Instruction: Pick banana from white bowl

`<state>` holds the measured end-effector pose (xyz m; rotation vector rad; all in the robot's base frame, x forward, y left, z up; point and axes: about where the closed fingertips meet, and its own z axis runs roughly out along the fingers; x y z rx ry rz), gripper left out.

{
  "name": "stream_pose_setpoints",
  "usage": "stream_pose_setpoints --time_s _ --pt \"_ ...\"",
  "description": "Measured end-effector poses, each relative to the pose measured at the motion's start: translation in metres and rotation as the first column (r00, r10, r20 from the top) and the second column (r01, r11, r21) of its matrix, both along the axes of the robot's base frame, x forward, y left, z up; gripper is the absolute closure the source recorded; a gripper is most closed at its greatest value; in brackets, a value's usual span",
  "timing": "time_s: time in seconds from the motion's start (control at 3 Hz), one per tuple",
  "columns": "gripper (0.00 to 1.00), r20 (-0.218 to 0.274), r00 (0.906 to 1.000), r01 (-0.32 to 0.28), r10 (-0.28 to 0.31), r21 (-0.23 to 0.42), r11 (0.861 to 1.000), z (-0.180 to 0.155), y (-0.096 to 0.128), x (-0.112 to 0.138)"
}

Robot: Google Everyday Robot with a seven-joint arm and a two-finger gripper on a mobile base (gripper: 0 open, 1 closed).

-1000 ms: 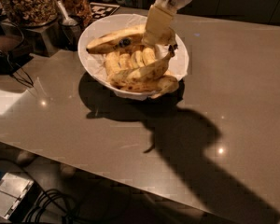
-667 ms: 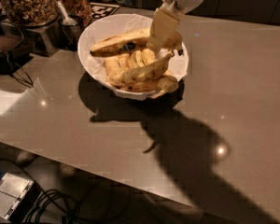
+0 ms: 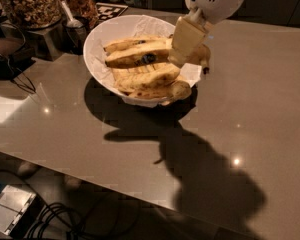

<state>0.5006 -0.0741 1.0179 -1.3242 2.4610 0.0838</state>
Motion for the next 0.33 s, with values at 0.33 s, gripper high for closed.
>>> stream_pose_setpoints --time_s 0.33 --pt "1.0 0.013 0.9999 0.002 -0.002 0.01 1.0 0.0021 0.0022 0.0027"
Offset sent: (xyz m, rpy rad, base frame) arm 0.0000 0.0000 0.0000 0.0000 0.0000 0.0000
